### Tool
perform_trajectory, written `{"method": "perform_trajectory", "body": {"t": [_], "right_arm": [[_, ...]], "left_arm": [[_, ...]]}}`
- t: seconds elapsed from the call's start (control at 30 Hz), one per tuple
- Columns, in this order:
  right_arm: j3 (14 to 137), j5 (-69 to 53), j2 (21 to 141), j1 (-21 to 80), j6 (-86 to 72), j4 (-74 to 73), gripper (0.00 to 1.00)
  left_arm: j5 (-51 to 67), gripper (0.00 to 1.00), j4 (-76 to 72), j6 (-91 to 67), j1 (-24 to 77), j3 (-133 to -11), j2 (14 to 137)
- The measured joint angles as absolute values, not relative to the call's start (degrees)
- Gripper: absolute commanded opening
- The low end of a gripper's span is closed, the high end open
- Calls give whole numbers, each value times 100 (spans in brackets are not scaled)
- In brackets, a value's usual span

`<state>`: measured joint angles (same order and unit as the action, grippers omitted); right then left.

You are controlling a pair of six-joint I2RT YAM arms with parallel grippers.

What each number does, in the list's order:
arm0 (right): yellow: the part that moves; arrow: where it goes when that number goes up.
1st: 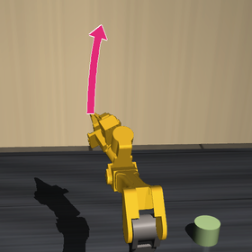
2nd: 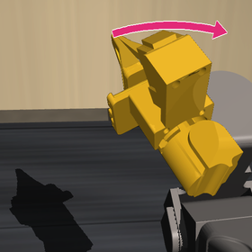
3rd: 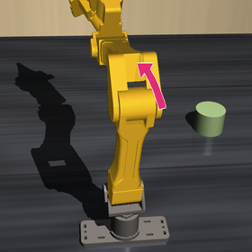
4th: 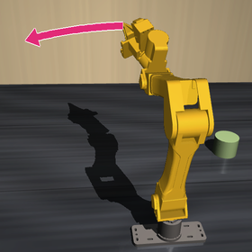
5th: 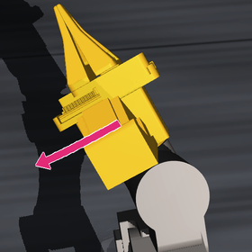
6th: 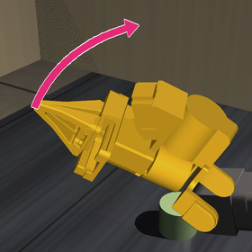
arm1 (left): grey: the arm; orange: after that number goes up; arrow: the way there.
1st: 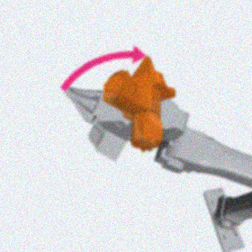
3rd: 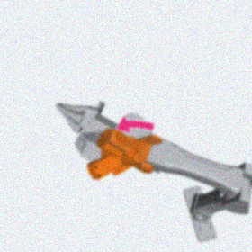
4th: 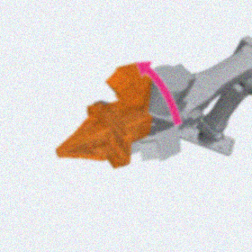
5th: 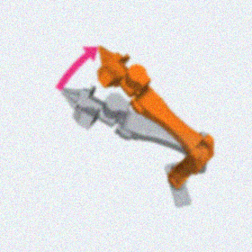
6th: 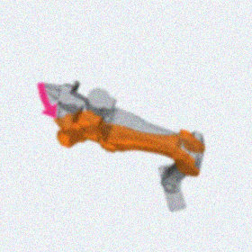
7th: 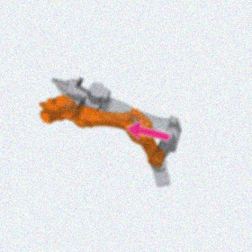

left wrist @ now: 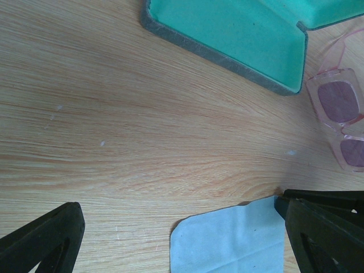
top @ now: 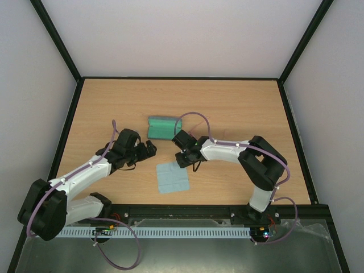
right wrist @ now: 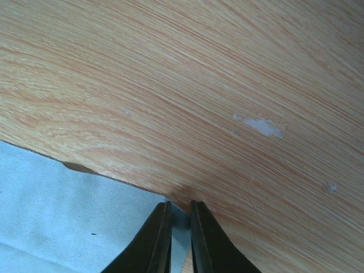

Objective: Organize the sunglasses
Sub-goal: Fold the glasses cleaning cloth at the center of the board.

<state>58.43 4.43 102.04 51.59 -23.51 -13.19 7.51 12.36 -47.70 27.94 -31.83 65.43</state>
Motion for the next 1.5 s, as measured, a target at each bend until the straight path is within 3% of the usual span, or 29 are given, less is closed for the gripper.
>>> {"method": "perform_trajectory", "body": {"t": [0.27, 0.77, 0.87, 1.07, 1.2, 1.3, 1.5], "right_arm": [[5843, 652, 10208, 5242, -2355, -1326, 3], [5621, 1070, 10022, 5240, -2491, -1352, 1], [5551, 1100, 9963, 5183, -2488, -1352, 1], [5476, 1098, 9878, 5078, -2460, -1354, 1], [5476, 1072, 9865, 5063, -2453, -1350, 1], [5476, 1013, 9865, 5063, -2456, -1337, 1], [5476, 906, 9865, 5063, -2456, -1328, 1]], "left_arm": [[773, 100, 1236, -4770, 2794, -3183, 6473], [1177, 98, 1052, -4644, 2864, -3175, 6921], [1251, 89, 941, -4619, 2912, -3179, 7089], [1446, 45, 884, -4338, 2965, -3411, 7719], [1494, 28, 880, -4156, 3002, -3752, 8128], [1500, 20, 851, -4042, 3063, -3905, 8285], [1498, 20, 847, -3885, 3280, -4115, 8624]]}}
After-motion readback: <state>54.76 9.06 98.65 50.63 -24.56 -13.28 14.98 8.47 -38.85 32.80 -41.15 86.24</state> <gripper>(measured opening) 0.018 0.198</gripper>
